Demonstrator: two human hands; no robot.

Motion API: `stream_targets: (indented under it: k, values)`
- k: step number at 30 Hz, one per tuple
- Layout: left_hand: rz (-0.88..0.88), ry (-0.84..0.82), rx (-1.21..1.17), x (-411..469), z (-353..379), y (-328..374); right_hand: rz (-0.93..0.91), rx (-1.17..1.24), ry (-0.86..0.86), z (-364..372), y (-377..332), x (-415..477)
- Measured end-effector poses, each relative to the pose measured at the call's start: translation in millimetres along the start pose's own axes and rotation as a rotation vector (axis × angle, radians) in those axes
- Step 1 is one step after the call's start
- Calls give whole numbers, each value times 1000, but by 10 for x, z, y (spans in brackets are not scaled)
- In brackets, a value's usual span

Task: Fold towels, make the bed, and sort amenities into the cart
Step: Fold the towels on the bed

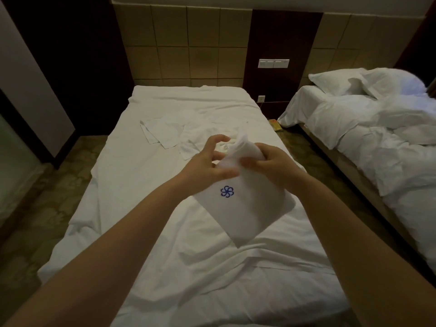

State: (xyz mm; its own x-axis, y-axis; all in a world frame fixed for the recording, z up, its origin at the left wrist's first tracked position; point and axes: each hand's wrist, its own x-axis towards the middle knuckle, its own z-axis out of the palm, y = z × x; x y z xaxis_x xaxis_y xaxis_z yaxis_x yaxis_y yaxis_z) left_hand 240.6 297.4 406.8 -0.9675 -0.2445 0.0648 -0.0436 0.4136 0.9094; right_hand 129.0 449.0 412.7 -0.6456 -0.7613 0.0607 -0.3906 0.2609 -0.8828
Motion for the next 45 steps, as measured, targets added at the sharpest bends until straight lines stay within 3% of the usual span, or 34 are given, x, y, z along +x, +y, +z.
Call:
stream_targets:
  k: [6, 12, 16, 21, 23, 27, 30, 34, 37, 40, 45]
  values:
    - [-88, 184, -307, -104, -10, -386, 97, 281, 120, -95, 134, -83]
    - [-81, 114, -609, -28, 329, -364, 136, 641, 125, -52, 259, -137]
    - [-157, 172, -607, 142, 441, -341, 159, 736, 139, -91, 389, -122]
    - [-198, 299, -451, 436, 593, -355, 379, 545, 162, -150, 731, -201]
    - [-261, 295, -392, 574, 723, -405, 423, 447, 288, -168, 933, -226]
    - [-460, 75, -370, 770, 1136, -620, 458, 370, 545, -307, 1344, -218]
    - [-350, -23, -288, 944, 1474, -752, 572, 354, 588, -475, 1752, -141]
    - [-379, 75, -338, 1453, 1829, -906, 632, 489, 483, -739, 2303, 32]
    - [-429, -50, -260, 1937, 2117, -1141, 573, 346, 330, -972, 2756, 222]
    - [-477, -210, -114, 2426, 2436, -1389, 537, 276, 350, -1276, 3266, 499]
    - [-491, -173, 40, 3021, 3023, -2097, 531, 168, 335, -1400, 4225, 919]
